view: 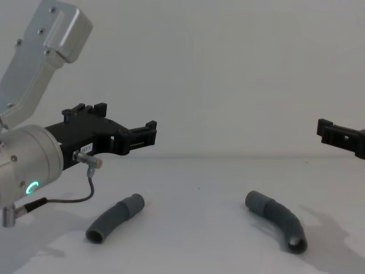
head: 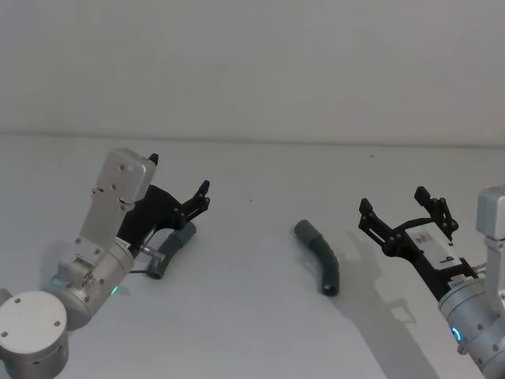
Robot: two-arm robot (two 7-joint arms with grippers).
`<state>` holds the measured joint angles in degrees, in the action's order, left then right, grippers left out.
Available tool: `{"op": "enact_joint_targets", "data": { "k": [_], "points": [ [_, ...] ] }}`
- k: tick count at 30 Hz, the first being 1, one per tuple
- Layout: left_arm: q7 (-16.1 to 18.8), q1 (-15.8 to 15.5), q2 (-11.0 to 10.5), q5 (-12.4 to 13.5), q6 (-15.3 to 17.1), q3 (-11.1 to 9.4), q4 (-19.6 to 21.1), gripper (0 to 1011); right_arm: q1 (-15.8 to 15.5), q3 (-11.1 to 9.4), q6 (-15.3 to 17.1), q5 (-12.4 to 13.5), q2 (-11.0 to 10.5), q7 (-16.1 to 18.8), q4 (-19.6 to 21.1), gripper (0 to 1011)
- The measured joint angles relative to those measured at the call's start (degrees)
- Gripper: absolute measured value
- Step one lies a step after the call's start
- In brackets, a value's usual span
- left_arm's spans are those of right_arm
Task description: Use both hands to pick up one end of the pipe from the table, align the ends, and insert them.
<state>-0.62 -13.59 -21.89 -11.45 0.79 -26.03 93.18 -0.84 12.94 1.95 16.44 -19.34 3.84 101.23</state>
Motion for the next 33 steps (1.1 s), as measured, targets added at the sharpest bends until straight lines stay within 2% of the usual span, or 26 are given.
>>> {"op": "enact_joint_targets", "data": {
  "k": [33],
  "points": [
    [-0.01, 0.00, 0.00, -0.03, 0.01, 0.00, -0.01, 1000, 0.00, 0.00, 0.00, 0.03, 0.00, -0.02, 0.00, 1001]
  ]
}}
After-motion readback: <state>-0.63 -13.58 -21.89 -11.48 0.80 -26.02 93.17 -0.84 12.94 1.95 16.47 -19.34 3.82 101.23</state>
